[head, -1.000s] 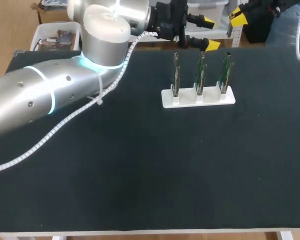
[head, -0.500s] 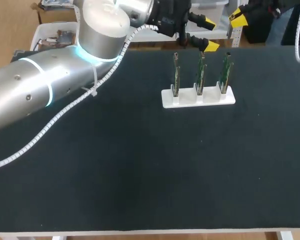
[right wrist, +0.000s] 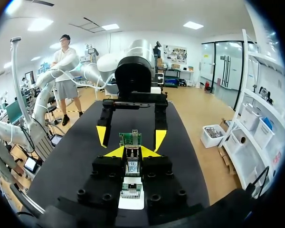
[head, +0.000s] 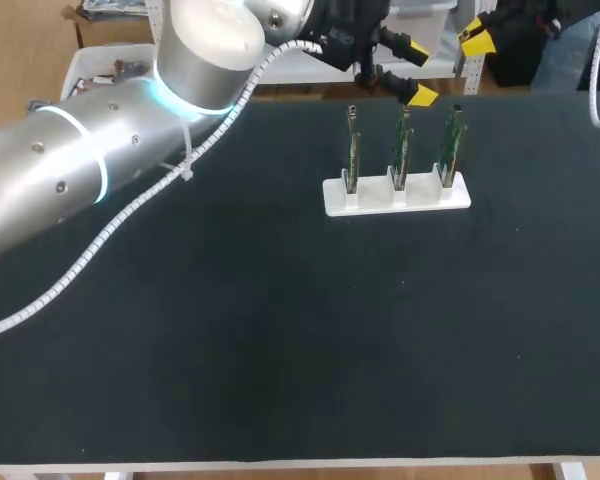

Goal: Pick up the optical module with the left hand, and insert it into the network port with the right hand.

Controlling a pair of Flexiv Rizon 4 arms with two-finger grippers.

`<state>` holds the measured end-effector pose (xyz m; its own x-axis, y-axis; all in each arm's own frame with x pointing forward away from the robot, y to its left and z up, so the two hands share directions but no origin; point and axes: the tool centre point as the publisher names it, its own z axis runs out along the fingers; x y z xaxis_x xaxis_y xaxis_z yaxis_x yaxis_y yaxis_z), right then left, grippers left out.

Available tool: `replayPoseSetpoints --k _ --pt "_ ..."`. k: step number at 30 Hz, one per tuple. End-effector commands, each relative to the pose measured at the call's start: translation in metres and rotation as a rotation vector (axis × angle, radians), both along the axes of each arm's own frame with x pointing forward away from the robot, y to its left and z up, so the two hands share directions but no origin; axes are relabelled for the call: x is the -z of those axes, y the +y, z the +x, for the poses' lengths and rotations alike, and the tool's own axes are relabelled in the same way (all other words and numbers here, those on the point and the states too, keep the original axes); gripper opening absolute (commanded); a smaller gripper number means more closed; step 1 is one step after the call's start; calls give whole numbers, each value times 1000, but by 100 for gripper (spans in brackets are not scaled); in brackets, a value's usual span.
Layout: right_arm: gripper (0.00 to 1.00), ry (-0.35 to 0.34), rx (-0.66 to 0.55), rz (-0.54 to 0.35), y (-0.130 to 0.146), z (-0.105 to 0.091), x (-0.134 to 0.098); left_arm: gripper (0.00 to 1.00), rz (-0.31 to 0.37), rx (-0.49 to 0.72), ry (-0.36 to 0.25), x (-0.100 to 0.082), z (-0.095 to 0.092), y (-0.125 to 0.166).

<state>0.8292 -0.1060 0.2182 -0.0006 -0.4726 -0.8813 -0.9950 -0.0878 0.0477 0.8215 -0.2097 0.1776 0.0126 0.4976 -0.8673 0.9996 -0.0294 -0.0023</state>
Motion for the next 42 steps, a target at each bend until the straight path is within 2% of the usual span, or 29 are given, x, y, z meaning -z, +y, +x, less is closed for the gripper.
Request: replayPoseSetpoints --k 1,13,18,24,37,42 --pt "0 346 -647 2 -1 8 0 100 17 -17 1 0 0 3" --pt "0 349 -642 0 -3 7 0 100 14 -29 5 2 0 5" --pt "0 349 -644 -2 -3 7 0 100 -4 -15 -21 1 -1 2" --pt "0 349 -641 -13 -4 7 3 100 -4 -15 -21 1 -1 2" --pt "0 308 -628 -106 -3 -4 18 100 -4 -15 -21 1 -1 2" --pt "0 288 -571 -122 -5 -8 25 100 -4 -15 -21 1 -1 2"
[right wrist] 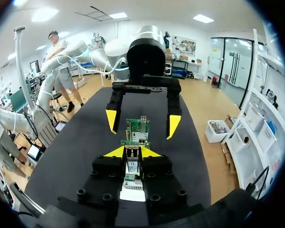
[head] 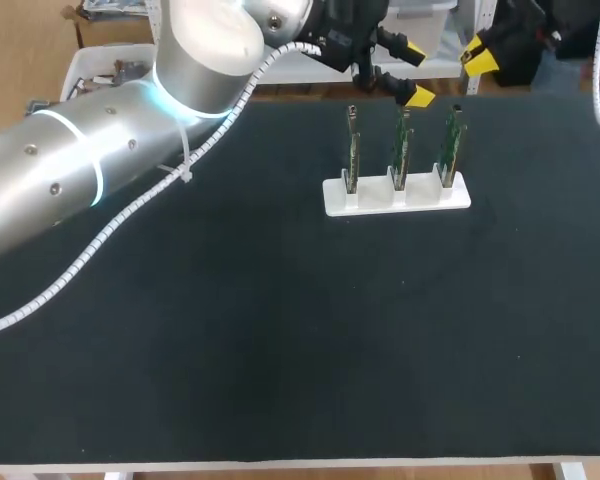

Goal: Pick up the optical module with the left hand, and insert it into the network port with the right hand.

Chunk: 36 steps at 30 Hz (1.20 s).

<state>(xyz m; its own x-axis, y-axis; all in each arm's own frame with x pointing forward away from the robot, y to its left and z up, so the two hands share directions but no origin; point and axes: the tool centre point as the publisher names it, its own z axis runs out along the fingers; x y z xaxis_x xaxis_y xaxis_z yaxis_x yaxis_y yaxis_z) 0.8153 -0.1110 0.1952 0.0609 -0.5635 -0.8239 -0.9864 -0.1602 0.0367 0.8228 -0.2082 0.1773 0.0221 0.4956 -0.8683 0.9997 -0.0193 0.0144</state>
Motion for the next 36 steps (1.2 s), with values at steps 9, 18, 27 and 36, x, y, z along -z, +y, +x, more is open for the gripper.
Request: replayPoseSetpoints --k 9,18,27,36 --pt "0 305 -387 -30 -3 5 6 100 -1 -5 -4 0 -3 1" --pt "0 274 -329 -64 -5 4 11 100 -1 -5 -4 0 -3 1" --pt "0 273 -309 -58 -5 6 14 100 -1 -5 -4 0 -3 1" --pt "0 254 -280 -27 -6 10 13 100 -1 -5 -4 0 -3 1"
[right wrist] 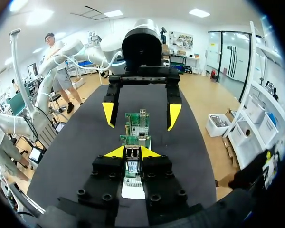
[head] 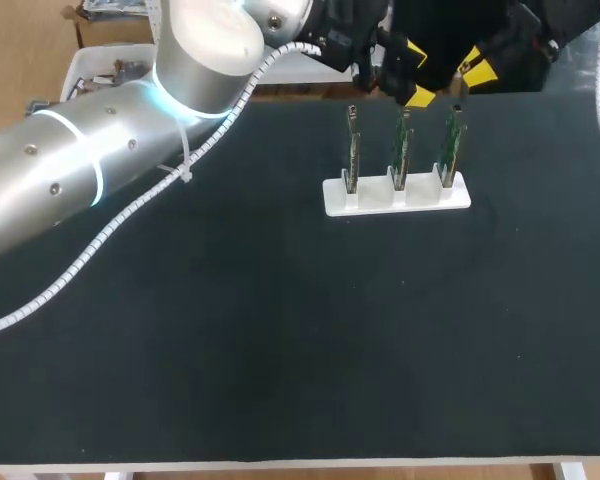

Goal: Pick up the optical module with the left hand, and insert it into the network port with the right hand.

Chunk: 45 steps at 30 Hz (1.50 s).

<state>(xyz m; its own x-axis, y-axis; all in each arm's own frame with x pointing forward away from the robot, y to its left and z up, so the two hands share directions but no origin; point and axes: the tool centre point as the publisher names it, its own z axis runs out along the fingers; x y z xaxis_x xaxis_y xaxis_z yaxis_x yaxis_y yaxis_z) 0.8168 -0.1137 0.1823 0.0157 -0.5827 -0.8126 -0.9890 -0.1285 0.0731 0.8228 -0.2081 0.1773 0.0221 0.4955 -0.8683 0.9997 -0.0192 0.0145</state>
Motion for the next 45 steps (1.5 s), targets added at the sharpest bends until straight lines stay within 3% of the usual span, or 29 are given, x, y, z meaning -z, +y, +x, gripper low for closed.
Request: replayPoseSetpoints --k 1,25,45 --pt "0 220 -306 11 -3 9 0 100 -1 -5 -4 0 -3 1" --pt "0 166 -275 15 -2 5 5 100 -1 -5 -4 0 -3 1" --pt "0 173 -276 26 -5 12 7 100 -1 -5 -4 0 -3 1"
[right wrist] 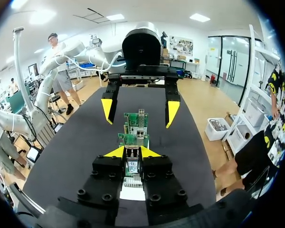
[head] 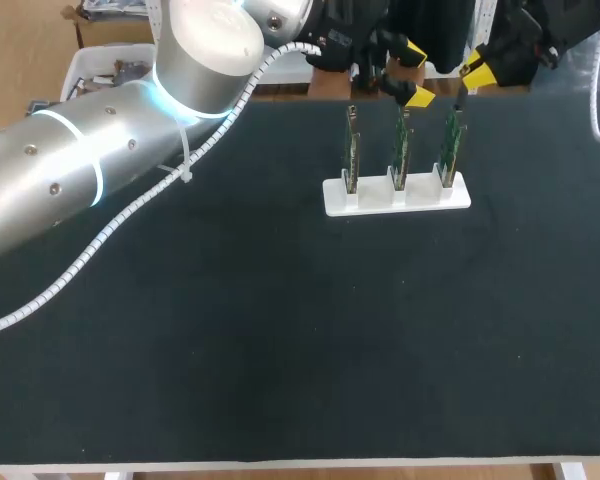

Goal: Pick up the optical module with the left hand, and insert it into the network port with the right hand.

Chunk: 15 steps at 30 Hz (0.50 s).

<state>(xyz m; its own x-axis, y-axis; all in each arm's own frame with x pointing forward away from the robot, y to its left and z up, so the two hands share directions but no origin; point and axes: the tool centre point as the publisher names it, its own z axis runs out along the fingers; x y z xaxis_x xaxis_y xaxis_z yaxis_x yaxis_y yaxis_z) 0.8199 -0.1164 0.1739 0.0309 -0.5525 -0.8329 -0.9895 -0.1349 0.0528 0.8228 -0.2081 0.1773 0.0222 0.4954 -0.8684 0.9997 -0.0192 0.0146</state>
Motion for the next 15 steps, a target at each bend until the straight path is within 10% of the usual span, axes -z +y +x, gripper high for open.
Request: replayPoseSetpoints --k 1,15 --pt "0 184 -275 -13 -3 10 0 100 -1 -5 -4 0 -2 1" --pt "0 198 -288 -5 1 11 3 100 -1 -5 -4 0 -2 1"
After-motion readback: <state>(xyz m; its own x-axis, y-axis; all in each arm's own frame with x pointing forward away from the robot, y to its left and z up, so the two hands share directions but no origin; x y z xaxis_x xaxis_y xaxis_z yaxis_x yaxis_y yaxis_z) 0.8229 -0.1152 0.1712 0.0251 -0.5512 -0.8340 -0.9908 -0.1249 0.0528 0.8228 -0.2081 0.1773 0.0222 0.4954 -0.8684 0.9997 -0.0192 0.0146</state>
